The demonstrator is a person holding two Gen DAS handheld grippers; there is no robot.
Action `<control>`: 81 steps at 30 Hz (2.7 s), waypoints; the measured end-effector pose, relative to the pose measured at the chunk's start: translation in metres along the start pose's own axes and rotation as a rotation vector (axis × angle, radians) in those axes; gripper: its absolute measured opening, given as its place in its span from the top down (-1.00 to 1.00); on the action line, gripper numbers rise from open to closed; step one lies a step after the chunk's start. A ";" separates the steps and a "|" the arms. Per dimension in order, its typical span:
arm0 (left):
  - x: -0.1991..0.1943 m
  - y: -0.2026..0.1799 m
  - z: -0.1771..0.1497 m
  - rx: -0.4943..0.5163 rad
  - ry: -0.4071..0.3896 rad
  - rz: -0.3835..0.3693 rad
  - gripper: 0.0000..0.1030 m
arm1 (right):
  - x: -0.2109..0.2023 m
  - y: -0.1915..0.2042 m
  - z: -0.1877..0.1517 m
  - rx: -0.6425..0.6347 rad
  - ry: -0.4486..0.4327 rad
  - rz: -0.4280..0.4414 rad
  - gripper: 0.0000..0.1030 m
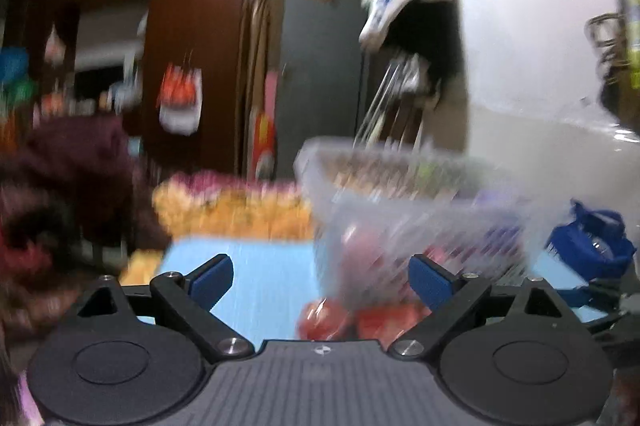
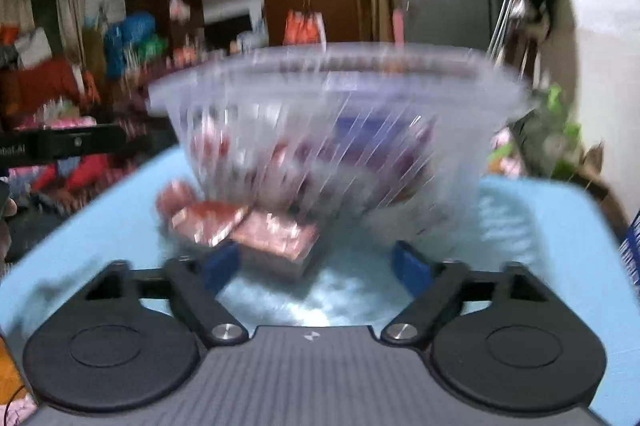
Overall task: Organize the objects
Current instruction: 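Carry both items over the white basket and open both tools, then grasp the red wrapped ball with left tool while right tool grasps red wrapped box, then carry both items over the white basket and open both tools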
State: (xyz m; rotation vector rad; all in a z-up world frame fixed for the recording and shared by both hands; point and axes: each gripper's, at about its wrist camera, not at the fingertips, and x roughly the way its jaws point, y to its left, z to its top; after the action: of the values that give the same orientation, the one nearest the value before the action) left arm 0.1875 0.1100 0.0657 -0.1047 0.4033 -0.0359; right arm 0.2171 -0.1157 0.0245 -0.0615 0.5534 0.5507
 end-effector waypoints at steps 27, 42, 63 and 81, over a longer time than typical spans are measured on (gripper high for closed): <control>0.062 0.008 -0.024 -0.013 0.186 0.100 -0.83 | -0.020 -0.022 -0.028 0.022 0.011 0.053 -0.19; 0.024 0.003 -0.033 -0.043 0.034 -0.030 0.04 | -0.031 -0.038 -0.029 0.049 -0.066 0.060 -0.14; -0.037 0.007 0.020 -0.160 -0.282 -0.164 0.03 | -0.119 0.000 0.021 -0.102 -0.448 0.006 -0.12; 0.025 -0.053 0.074 -0.022 -0.110 -0.091 -0.65 | -0.075 -0.026 0.083 -0.036 -0.338 -0.049 -1.00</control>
State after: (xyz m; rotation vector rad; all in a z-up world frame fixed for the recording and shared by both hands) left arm 0.2388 0.0626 0.1294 -0.1463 0.2888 -0.1147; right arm 0.2170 -0.1579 0.1312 -0.0156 0.2120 0.5099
